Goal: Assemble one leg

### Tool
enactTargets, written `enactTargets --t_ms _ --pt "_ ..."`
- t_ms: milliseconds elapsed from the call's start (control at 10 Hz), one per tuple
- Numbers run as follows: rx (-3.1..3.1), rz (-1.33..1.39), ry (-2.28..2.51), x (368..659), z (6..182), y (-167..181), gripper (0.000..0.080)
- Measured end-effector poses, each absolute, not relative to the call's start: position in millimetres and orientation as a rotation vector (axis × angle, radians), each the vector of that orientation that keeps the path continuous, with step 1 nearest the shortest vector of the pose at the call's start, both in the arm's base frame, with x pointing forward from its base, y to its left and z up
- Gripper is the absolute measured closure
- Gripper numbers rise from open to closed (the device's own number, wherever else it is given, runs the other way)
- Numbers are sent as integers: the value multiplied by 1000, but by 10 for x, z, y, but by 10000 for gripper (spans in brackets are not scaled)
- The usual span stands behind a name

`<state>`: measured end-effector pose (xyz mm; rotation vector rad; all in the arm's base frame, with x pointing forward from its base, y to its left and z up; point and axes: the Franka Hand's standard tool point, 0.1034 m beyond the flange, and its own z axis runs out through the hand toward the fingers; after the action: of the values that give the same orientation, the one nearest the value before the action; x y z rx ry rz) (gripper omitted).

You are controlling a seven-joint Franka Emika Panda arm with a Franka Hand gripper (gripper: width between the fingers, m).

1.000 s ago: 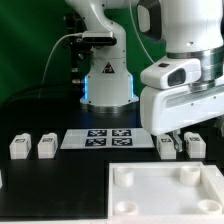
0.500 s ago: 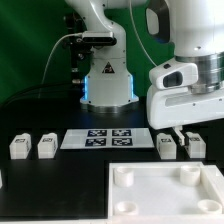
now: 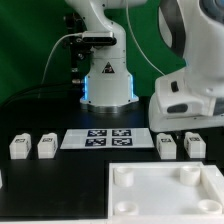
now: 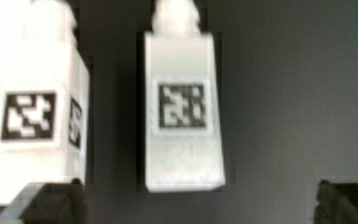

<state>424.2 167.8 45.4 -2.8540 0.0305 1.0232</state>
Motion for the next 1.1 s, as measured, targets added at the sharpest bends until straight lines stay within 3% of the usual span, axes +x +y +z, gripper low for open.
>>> enactTargets --t_ms 300,700,1100 --pt "-2711 1379 32 4243 427 1701 150" --pt "-2710 1398 20 4178 353 1764 150" --pt "-2727 1394 0 3942 156 1852 150"
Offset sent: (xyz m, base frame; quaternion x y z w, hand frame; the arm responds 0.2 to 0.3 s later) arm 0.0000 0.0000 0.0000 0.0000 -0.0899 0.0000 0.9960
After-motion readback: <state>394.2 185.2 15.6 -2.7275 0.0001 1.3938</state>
